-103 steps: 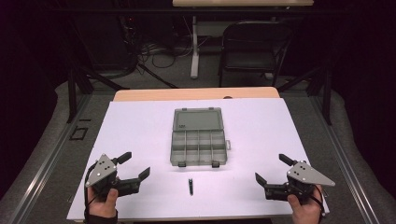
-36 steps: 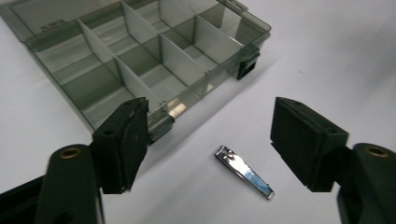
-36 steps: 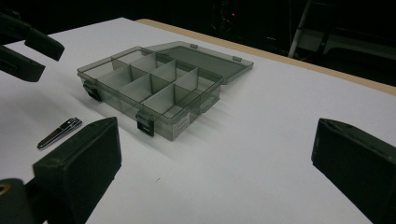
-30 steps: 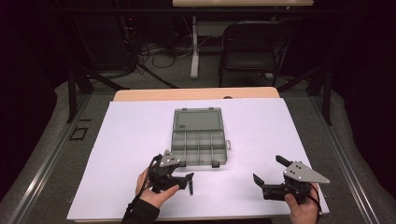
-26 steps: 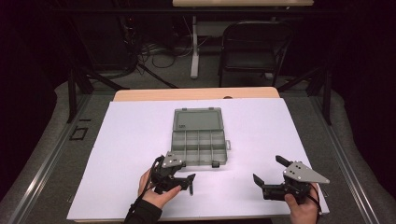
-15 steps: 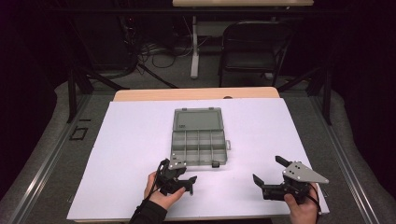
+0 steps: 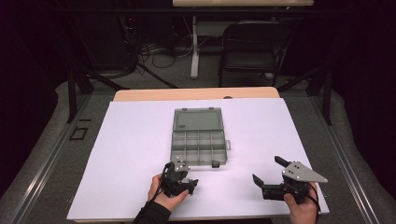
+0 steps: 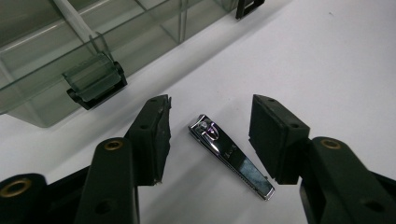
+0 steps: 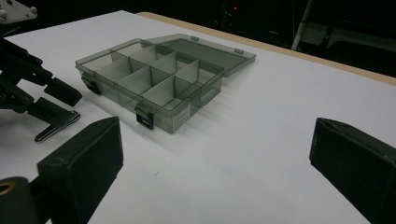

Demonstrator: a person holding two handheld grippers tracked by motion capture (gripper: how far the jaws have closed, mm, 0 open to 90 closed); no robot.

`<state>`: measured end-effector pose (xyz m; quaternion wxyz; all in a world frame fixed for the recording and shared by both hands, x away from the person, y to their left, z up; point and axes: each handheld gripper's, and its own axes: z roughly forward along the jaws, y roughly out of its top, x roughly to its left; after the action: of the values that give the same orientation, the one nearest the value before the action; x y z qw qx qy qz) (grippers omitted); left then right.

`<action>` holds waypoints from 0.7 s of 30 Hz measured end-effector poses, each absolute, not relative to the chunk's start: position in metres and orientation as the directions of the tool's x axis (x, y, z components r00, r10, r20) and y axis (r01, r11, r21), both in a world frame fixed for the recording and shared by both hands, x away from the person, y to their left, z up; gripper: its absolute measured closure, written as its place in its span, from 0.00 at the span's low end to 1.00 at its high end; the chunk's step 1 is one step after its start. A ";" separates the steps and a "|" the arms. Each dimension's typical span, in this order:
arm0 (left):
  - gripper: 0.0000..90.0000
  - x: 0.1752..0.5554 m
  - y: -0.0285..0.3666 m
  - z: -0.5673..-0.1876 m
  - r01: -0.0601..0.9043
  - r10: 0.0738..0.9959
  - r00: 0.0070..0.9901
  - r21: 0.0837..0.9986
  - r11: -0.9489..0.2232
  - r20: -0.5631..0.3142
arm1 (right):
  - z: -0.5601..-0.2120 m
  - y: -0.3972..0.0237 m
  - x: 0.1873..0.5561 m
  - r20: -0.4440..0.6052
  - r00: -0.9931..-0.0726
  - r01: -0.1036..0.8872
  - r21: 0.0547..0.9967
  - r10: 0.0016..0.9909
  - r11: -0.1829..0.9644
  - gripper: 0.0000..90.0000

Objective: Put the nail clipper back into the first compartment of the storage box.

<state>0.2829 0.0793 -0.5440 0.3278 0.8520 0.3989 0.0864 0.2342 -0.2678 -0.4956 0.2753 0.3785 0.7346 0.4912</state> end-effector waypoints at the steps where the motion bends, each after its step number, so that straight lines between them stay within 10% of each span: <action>1: 0.55 0.283 0.078 -0.546 0.635 0.740 0.661 0.620 -0.462 -0.126 | -0.496 -0.268 0.234 -0.033 -0.562 0.285 0.930 0.826 0.232 0.03; 21: 0.83 0.282 0.078 -0.547 0.617 0.733 0.678 0.583 -0.528 -0.054 | -0.497 -0.269 0.235 -0.030 -0.563 0.292 0.928 0.826 0.233 0.05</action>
<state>0.2822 0.0782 -0.5467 0.2913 0.8683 0.3890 0.0996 0.2352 -0.2692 -0.4971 0.2726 0.3796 0.7363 0.4894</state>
